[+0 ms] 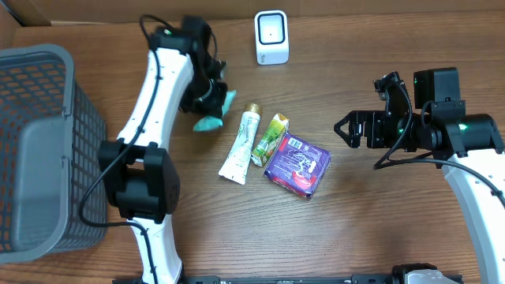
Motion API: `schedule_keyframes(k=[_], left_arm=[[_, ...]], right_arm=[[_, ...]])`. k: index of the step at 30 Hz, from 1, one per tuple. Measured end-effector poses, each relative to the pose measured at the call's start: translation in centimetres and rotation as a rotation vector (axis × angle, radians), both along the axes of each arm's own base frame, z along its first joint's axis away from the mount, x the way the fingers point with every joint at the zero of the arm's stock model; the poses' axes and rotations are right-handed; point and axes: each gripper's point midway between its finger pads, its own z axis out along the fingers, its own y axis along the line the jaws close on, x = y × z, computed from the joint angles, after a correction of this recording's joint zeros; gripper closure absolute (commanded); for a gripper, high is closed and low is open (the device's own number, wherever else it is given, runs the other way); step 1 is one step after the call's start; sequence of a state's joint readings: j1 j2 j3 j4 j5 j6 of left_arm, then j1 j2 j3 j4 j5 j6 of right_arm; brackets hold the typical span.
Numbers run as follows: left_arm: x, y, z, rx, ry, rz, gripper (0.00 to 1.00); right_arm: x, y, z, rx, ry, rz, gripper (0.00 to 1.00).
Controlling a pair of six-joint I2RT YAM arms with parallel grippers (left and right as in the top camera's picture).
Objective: Scan the item barcode
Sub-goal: 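Carry the mint-green wrapper out and place it left of the tube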
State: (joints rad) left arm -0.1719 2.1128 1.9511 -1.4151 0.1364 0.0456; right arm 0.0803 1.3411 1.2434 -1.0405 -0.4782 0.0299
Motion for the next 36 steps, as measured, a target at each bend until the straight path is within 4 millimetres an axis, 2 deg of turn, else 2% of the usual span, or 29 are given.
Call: schedule_keyframes(k=[8,10,12,13,14,15,25,27,30,33,36], left_arm=[[-0.4,-0.5,-4.9,0.004,0.014,0.029,0.95],[-0.7,-1.1,-6.0,0.002,0.017,0.024,0.89],[-1.1,-1.7,-6.8,0.003,0.020,0.018,0.70],[-1.4,-2.1,-7.3,0.003,0.022,0.016,0.55],[-1.6,-2.5,-7.7,0.004,0.027,0.018,0.33],[-2.0,-2.9,-8.1,0.003,0.032,0.016,0.00],[-3.1,-5.1,-8.5,0.010,0.047,0.003,0.00],[-3.2,-5.1,-8.2,0.010,0.048,0.006,0.00],[-2.6,-4.9,-6.4,0.001,0.021,0.013,0.00],[-0.5,-4.8,-2.3,-0.034,-0.091,0.032,0.00],[0.9,-4.0,4.0,-0.075,-0.237,0.057,0.00]], right_arm=[[0.2,0.0,0.1,0.000,-0.010,0.000,0.00],[0.2,0.0,0.1,0.001,-0.010,0.000,0.00],[0.2,0.0,0.1,0.001,-0.010,0.000,0.00],[0.2,0.0,0.1,0.000,-0.010,0.000,0.00],[0.2,0.0,0.1,0.001,-0.011,-0.001,0.00],[0.2,0.0,0.1,0.001,-0.011,0.000,0.00],[0.1,0.3,0.3,0.020,-0.009,0.009,0.00],[0.1,0.4,0.3,0.023,-0.009,0.009,0.00],[0.1,0.4,0.3,0.029,-0.005,0.007,0.00],[-0.2,0.5,0.2,0.037,0.019,-0.005,0.00],[-0.9,0.5,-0.7,0.039,0.086,-0.014,0.00]])
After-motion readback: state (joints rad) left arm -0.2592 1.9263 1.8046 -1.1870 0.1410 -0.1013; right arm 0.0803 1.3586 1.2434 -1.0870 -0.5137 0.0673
